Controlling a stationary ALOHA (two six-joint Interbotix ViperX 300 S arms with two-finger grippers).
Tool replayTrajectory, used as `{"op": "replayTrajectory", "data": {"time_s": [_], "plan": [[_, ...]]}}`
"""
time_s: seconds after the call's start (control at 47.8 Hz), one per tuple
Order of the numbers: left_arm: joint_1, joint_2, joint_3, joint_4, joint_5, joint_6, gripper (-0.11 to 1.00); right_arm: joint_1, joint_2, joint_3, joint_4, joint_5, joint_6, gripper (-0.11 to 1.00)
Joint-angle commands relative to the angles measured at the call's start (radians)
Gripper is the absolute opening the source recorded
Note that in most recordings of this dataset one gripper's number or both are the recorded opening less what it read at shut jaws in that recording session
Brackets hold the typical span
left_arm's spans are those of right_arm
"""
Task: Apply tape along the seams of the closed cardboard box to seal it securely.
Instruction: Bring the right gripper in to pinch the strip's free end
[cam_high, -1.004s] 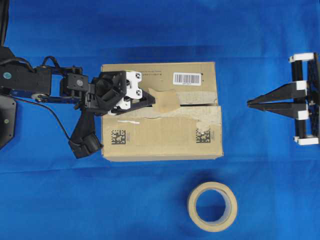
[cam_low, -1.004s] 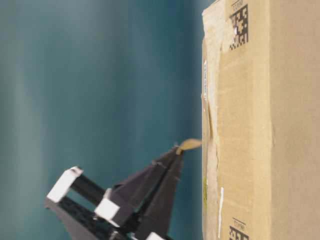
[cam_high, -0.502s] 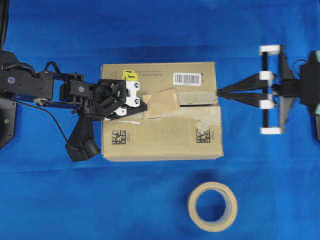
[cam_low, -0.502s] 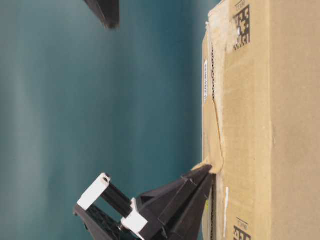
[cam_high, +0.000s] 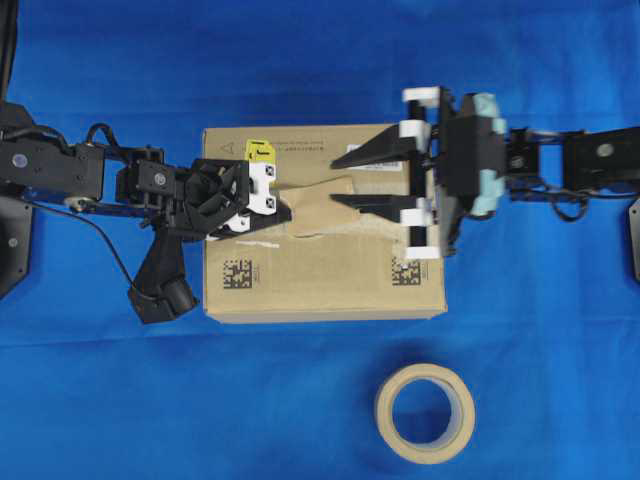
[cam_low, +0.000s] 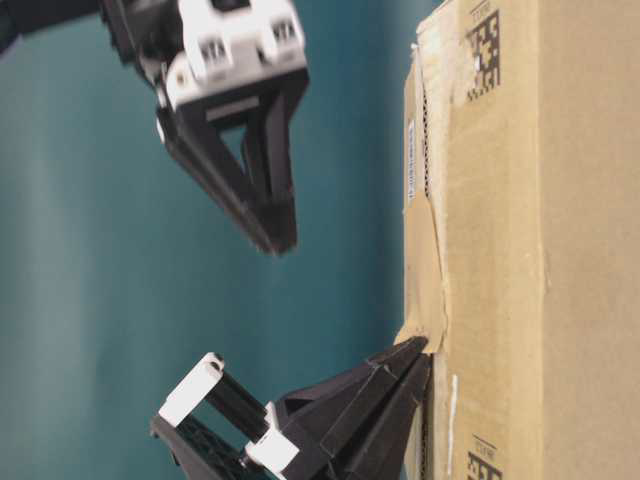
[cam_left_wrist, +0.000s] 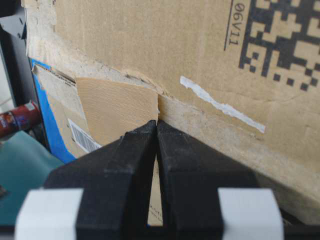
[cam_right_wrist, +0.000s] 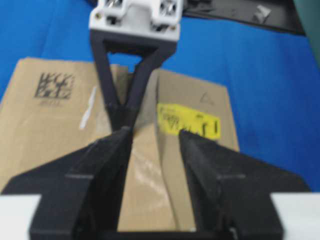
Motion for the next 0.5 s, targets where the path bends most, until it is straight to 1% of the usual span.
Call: {"op": "replayTrajectory", "data": {"time_s": [0.0, 0.146, 0.272, 0.481], "plan": [[0.0, -0.02, -0.009, -0.002, -0.003, -0.002, 0.0, -0.002, 0.02, -0.051, 0.008, 0.003, 0.002, 0.48], [0.0, -0.018, -0.011, -0.002, -0.003, -0.006, 0.0, -0.002, 0.063, -0.066, 0.037, 0.015, 0.002, 0.48], [0.002, -0.017, -0.015, -0.002, -0.003, -0.012, 0.0, 0.0, 0.091, -0.064, 0.052, 0.021, 0.005, 0.48], [0.002, -0.015, -0.017, -0.002, -0.003, -0.015, 0.0, 0.011, 0.13, -0.066, 0.054, 0.034, 0.028, 0.48]]}}
